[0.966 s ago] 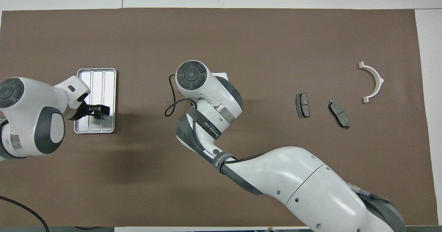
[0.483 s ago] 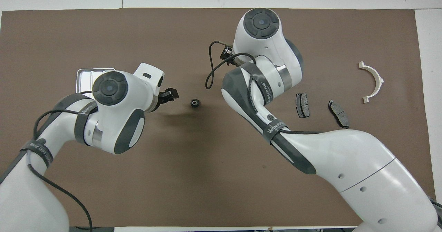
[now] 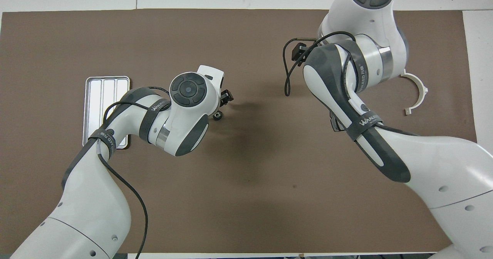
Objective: Pick bearing gear from pile to tray
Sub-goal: 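Grasp the gear with the left gripper while the right gripper withdraws, then carry the gear into the tray and release it with the left gripper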
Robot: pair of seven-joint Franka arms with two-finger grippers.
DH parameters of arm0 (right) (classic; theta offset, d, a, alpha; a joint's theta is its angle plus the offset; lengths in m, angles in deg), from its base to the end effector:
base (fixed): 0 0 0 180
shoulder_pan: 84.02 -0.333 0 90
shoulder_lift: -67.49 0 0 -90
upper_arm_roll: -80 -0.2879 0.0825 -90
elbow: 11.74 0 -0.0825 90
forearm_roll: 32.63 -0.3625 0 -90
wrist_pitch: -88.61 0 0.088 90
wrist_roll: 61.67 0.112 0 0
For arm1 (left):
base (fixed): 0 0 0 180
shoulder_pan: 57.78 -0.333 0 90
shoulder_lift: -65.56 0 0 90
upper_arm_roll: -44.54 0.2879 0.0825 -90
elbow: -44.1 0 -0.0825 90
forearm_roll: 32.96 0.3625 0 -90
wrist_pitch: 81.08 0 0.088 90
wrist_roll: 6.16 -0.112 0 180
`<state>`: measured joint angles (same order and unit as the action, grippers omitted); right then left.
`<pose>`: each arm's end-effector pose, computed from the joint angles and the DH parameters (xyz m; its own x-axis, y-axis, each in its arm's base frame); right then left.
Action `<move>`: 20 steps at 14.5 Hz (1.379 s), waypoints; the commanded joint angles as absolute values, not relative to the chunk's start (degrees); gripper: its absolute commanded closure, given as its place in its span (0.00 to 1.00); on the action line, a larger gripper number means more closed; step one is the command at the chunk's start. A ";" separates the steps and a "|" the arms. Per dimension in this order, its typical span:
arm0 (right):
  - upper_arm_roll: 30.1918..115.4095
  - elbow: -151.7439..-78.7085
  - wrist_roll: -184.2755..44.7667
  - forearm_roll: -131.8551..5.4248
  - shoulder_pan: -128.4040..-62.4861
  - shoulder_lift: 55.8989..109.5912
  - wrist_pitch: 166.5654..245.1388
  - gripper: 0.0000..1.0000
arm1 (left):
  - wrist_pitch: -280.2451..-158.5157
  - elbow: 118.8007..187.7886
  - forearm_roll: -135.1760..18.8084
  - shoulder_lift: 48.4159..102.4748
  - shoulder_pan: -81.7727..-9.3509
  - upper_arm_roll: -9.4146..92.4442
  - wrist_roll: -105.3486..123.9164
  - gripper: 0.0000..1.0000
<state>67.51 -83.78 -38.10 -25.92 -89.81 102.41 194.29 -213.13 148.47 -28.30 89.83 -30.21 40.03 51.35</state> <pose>0.6660 0.1746 0.3877 0.9951 -0.0975 -0.0128 -0.0976 -0.9952 -0.0071 0.5304 -0.3265 0.2938 0.9194 0.3889 0.0589 0.3874 -0.9213 0.0343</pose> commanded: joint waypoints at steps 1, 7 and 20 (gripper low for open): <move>70.94 -94.15 -49.06 -27.18 -89.12 93.71 196.61 0.00 | -213.79 150.16 -26.63 90.08 -29.13 40.94 52.73 0.03; 79.11 -105.60 -66.75 -30.16 -87.54 80.61 197.51 0.00 | -215.21 151.76 -26.63 89.82 -28.16 40.94 52.82 0.06; 80.27 -102.27 -66.94 -32.80 -86.92 63.63 168.15 0.00 | -205.64 147.89 -26.02 87.20 -31.73 41.03 48.55 1.00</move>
<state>80.29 -103.30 -66.69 -31.44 -86.81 63.78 170.59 -210.14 149.09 -27.39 89.72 -28.96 40.65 52.59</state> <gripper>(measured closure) 0.000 0.652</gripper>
